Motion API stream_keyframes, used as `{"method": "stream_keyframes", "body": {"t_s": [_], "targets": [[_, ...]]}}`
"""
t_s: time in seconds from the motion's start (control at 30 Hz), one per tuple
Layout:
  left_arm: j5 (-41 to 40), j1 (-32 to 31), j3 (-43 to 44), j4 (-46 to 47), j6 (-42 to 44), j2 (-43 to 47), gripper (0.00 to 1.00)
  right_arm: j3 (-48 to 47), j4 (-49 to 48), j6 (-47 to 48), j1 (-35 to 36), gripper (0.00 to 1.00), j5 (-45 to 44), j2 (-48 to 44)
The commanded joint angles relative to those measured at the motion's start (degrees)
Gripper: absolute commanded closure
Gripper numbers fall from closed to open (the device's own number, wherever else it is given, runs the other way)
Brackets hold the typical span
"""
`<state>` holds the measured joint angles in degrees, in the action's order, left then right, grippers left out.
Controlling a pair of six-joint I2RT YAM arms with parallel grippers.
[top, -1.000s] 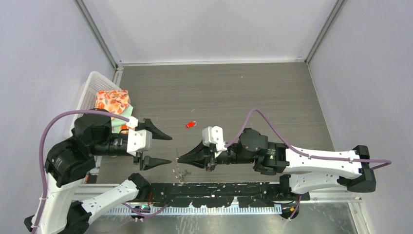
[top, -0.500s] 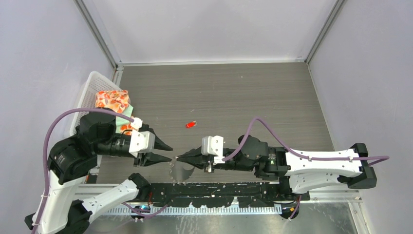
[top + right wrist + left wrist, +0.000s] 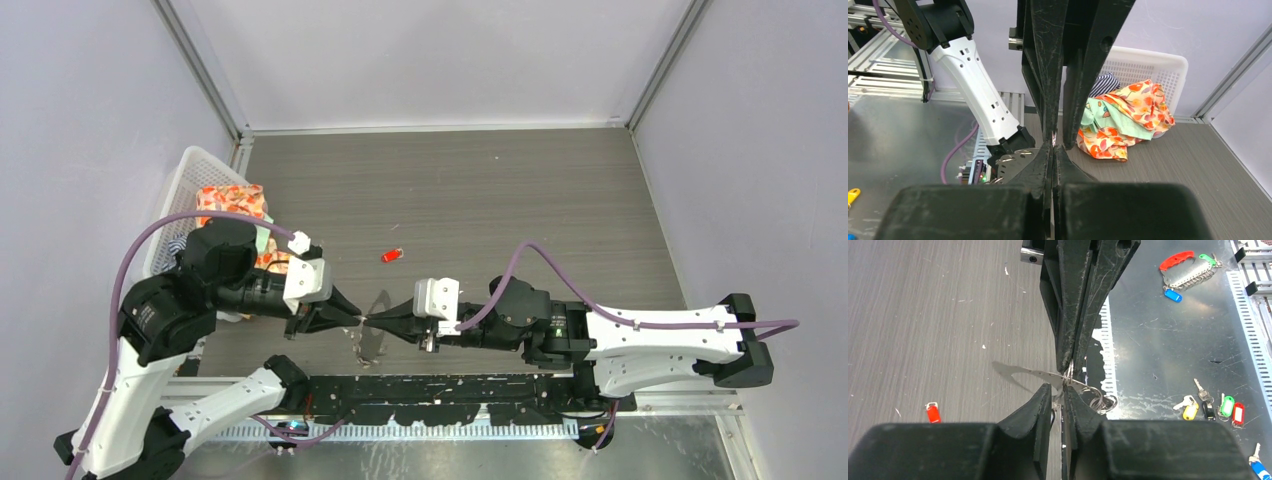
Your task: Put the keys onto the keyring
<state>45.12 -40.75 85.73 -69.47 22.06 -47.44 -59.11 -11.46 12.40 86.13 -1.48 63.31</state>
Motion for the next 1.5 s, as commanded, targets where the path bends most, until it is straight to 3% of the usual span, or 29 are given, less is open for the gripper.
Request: {"method": "stream_keyframes", "body": {"t_s": [0.0,0.13,0.3,0.53,0.67,0.83,1.0,1.17,1.47], "targets": [[1.37,0.06,-0.36,4.78,-4.35,0.84,0.86,-1.00,-4.07,1.04,0.26,0.99,-0.79,-1.11],[1.65,0.06,-0.36,5.22,-4.72,0.98,0.98,-0.96,-4.42,0.87,0.22,0.99,-0.93,-1.08],[-0.14,0.06,-0.74,6.71,-4.97,1.85,1.00,-0.67,-4.11,0.03,0.26,0.96,-0.93,-1.26],[-0.43,0.06,-0.40,4.32,1.34,1.64,1.00,-0.49,-0.91,-2.59,0.23,0.62,-1.65,-2.76],[0.06,0.06,2.26,-1.99,9.71,-0.88,1.00,-6.46,10.19,-2.90,-0.57,0.47,-1.08,-2.37],[0.79,0.06,4.00,-5.75,16.50,-2.73,1.00,-14.79,23.91,-4.42,-5.51,0.46,5.21,0.16],[0.06,0.05,3.91,-7.39,22.17,-3.50,1.00,-19.77,27.90,-8.13,-13.83,0.48,19.93,3.49],[-1.78,0.06,3.77,-6.86,23.92,-3.80,1.00,-24.88,32.27,-7.24,-15.72,0.52,28.49,7.49],[-3.82,0.06,2.91,-5.12,22.54,-3.98,1.00,-27.46,34.87,-6.39,-15.81,0.57,29.60,11.05]]}}
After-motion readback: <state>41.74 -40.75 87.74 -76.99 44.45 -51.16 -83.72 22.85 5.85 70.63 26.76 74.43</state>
